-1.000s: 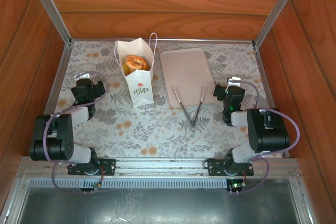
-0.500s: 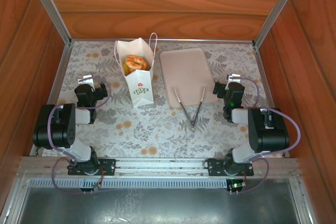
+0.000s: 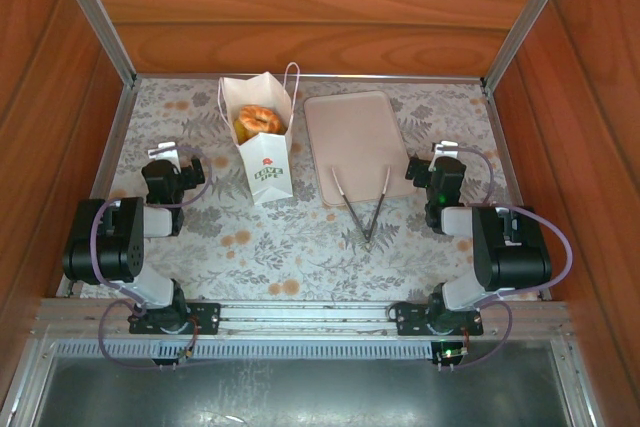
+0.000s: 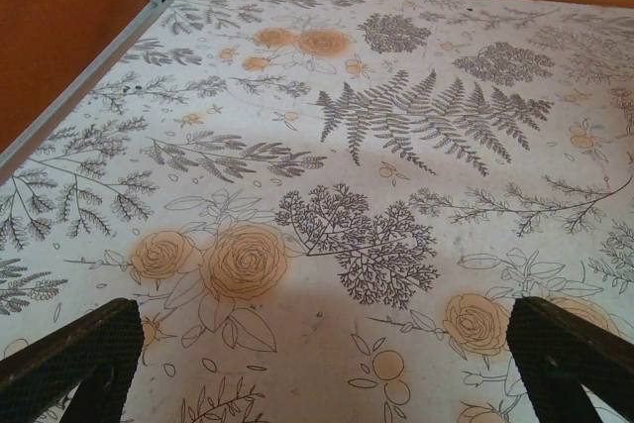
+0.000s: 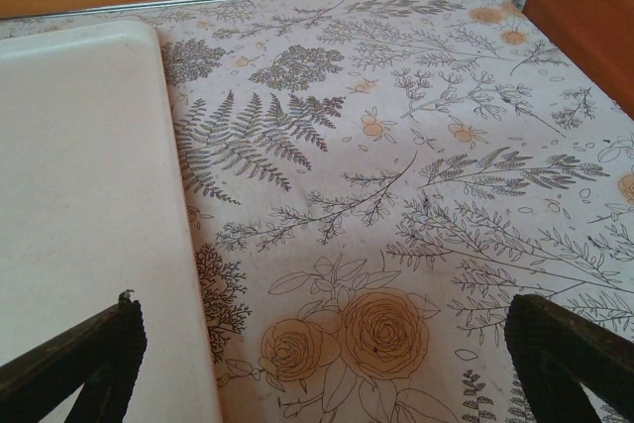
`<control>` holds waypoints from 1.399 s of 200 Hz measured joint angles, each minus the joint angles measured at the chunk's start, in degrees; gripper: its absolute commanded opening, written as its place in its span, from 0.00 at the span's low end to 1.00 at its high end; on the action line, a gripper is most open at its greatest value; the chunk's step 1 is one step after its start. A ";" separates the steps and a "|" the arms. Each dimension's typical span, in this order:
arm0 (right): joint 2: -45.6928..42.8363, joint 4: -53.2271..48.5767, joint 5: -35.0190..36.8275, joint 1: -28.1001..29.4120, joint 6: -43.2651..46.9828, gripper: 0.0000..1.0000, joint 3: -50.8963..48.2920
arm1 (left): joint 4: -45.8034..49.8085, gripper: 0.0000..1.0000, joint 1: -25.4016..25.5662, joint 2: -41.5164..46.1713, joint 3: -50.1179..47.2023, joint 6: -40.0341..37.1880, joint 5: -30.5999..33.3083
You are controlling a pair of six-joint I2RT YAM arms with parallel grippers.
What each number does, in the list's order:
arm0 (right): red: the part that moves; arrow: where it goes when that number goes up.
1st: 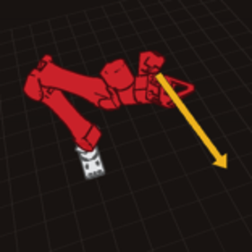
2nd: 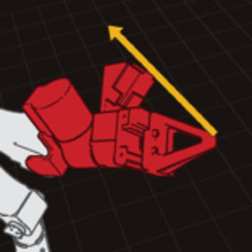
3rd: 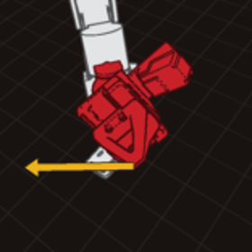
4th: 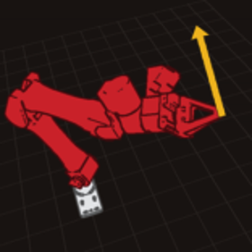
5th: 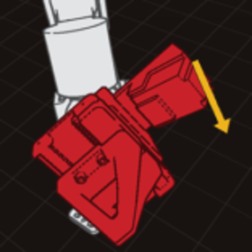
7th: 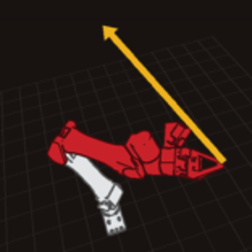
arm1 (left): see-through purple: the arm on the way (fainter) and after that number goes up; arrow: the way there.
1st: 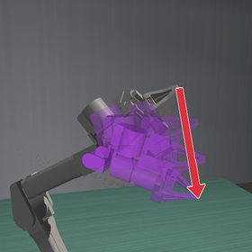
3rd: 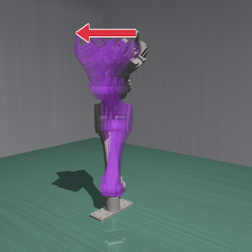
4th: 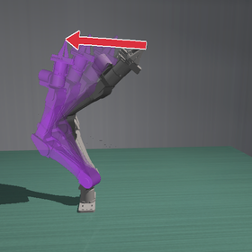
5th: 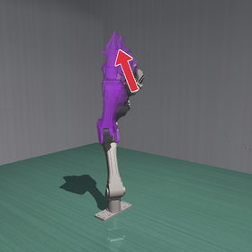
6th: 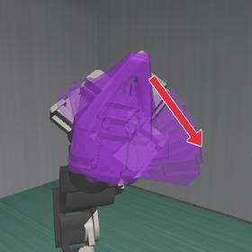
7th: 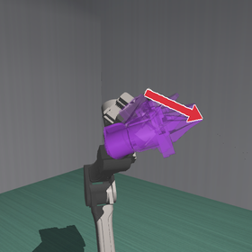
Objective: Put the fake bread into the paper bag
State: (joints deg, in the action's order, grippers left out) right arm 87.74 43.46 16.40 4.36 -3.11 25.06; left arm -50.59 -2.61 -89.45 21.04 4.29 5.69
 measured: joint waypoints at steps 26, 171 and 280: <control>0.00 -0.04 0.00 0.00 0.00 1.00 0.00 | 0.00 1.00 0.02 0.00 0.00 -0.02 0.00; -1.09 7.72 0.00 0.00 -0.04 1.00 -6.56 | 0.00 1.00 0.70 -0.02 0.00 -0.90 0.44; -0.90 1.84 -1.11 0.00 0.04 1.00 0.46 | 0.00 1.00 0.70 -0.02 0.00 -0.92 0.46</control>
State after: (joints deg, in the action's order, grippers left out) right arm 86.85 45.30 15.29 4.36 -3.07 25.52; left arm -50.59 -1.91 -89.47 21.04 3.38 6.15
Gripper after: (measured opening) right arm 0.998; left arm 0.999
